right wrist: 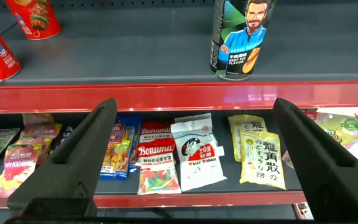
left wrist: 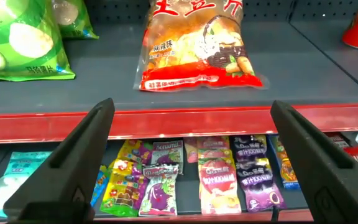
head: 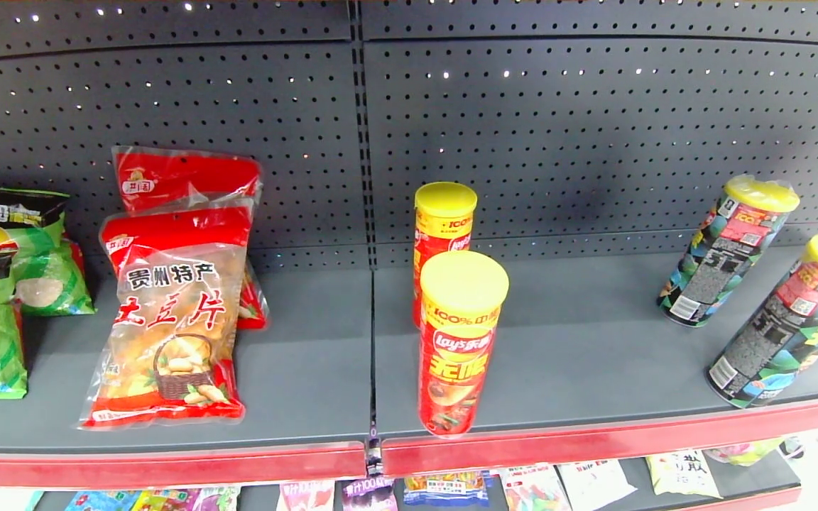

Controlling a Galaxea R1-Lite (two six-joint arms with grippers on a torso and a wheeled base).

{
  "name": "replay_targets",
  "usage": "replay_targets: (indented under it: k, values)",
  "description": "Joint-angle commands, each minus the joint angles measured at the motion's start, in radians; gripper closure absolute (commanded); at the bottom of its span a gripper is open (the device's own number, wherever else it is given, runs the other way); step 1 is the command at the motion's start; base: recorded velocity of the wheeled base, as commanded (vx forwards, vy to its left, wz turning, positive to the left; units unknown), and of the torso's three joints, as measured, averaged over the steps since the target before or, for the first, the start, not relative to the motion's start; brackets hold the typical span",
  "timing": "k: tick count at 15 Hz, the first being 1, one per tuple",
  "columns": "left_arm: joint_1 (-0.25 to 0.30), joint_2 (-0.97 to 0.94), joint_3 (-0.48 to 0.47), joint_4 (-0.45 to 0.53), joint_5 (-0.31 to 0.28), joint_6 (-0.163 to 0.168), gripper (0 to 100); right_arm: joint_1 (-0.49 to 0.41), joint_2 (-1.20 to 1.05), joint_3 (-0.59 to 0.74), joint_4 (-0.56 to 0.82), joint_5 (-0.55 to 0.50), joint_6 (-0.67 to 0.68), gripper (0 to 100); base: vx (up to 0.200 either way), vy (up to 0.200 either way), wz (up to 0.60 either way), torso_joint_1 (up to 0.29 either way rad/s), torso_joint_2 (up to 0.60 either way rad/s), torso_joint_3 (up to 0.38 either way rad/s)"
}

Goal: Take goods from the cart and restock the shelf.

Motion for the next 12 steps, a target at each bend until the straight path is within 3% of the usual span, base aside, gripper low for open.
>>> replay_targets:
  k: [1,12]
  values:
    - [0.0,0.002,0.0,0.0,0.0,-0.002,0,-0.001,0.0,0.0,0.0,0.0,0.001,0,0.0,0.0,0.0,0.0,0.0,0.0]
    - [0.0,0.002,0.0,0.0,0.0,0.0,0,-0.001,0.0,0.0,0.0,0.0,0.004,0,0.0,0.0,0.0,0.0,0.0,0.0]
